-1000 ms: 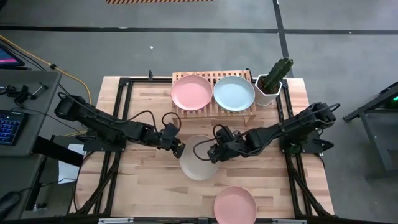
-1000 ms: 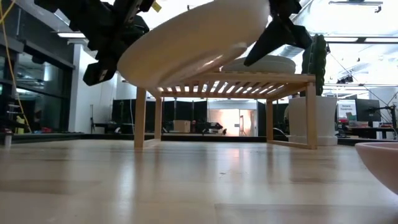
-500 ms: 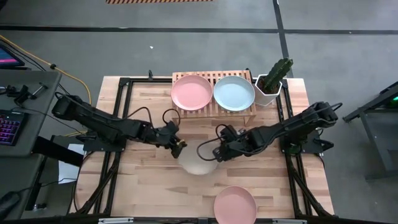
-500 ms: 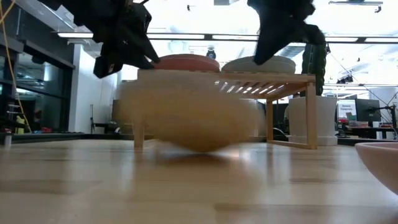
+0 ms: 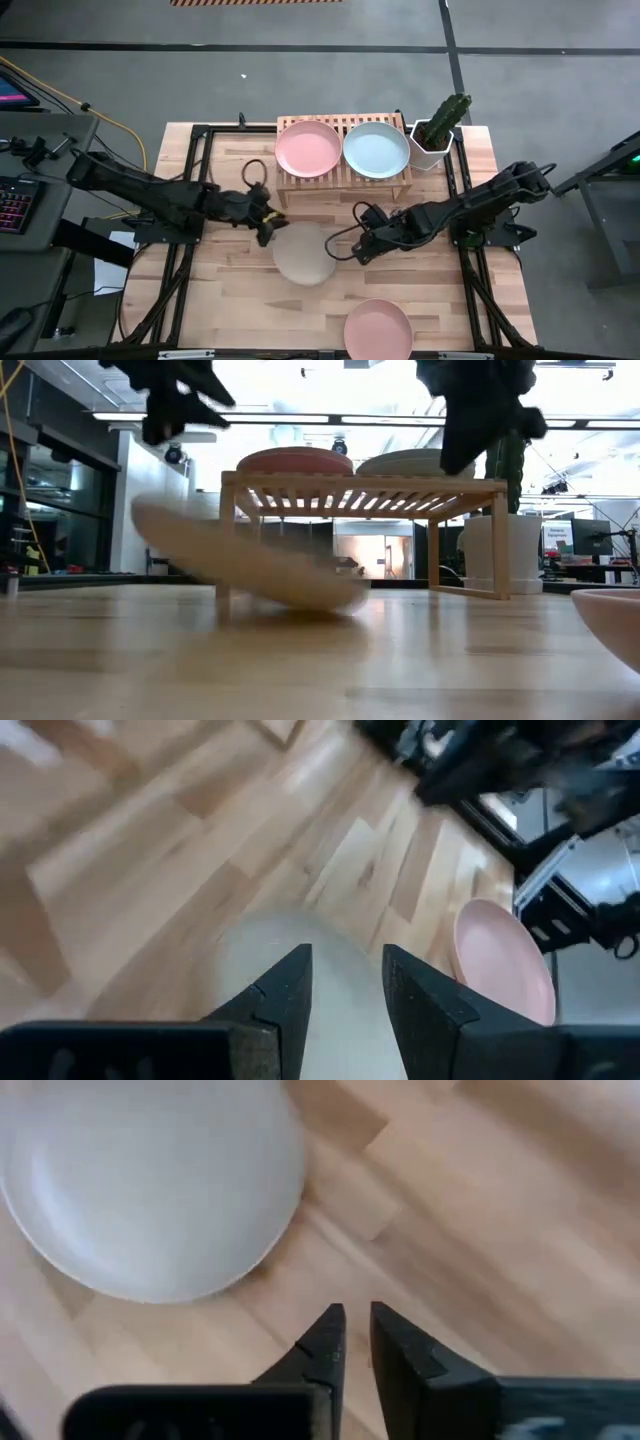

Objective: Place and stack plates onto a shelf
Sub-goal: Stack the gray plate on top of the blue plate on the shelf

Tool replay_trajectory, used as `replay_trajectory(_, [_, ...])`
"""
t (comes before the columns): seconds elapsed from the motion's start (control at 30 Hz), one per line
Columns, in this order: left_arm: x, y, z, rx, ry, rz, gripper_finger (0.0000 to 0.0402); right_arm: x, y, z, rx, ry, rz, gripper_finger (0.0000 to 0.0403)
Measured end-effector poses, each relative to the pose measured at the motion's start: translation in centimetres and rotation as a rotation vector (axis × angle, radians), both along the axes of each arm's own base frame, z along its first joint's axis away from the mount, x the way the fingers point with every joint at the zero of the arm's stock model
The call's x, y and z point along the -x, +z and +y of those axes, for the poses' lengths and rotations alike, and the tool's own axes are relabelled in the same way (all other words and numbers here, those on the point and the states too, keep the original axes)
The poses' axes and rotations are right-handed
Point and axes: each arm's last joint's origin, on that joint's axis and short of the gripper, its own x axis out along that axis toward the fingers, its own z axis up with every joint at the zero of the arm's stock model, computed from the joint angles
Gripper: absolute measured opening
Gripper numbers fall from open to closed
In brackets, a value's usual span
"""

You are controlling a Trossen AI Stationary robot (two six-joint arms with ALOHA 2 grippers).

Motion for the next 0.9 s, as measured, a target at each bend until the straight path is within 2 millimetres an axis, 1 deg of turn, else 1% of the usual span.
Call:
replay_trajectory(0.17, [2.3, 1.8, -1.1, -0.149, 0.059, -0.090, 0.0115, -0.1, -3.2, 0.3, -0.116, -0.016, -0.072, 0.0079])
replay_trajectory(0.27, [3.5, 1.5, -1.8, -0.204, 0.100, -0.122, 0.0115, -0.7, -4.4, 0.6, -0.207, -0.029, -0.204, 0.0115])
replay_trajectory(0.37, [4.5, -0.1, -2.5, -0.196, 0.140, -0.133, 0.0112, -1.5, -4.9, 0.8, -0.275, -0.034, -0.340, 0.0145])
replay_trajectory(0.43, [4.9, -1.5, -2.9, -0.173, 0.162, -0.130, 0.0100, -1.9, -5.0, 0.7, -0.288, -0.039, -0.380, 0.0158])
replay_trajectory(0.57, [5.3, -4.1, -3.3, -0.119, 0.185, -0.133, 0.0051, -2.9, -5.6, 0.2, -0.275, -0.059, -0.377, 0.0164])
replay_trajectory(0.63, [5.3, -5.2, -3.4, -0.099, 0.179, -0.138, 0.0019, -3.8, -5.4, 0.0, -0.268, -0.055, -0.397, 0.0165])
replay_trajectory(0.67, [5.2, -5.6, -3.4, -0.092, 0.175, -0.142, 0.0010, -4.1, -5.4, -0.1, -0.266, -0.056, -0.402, 0.0165])
replay_trajectory(0.8, [4.7, -6.8, -3.5, -0.081, 0.186, -0.135, 0.0007, -5.2, -5.9, -0.7, -0.232, -0.088, -0.394, 0.0165])
replay_trajectory(0.9, [4.2, -7.6, -3.5, -0.078, 0.185, -0.119, 0.0001, -6.1, -6.1, -1.0, -0.215, -0.080, -0.414, 0.0165])
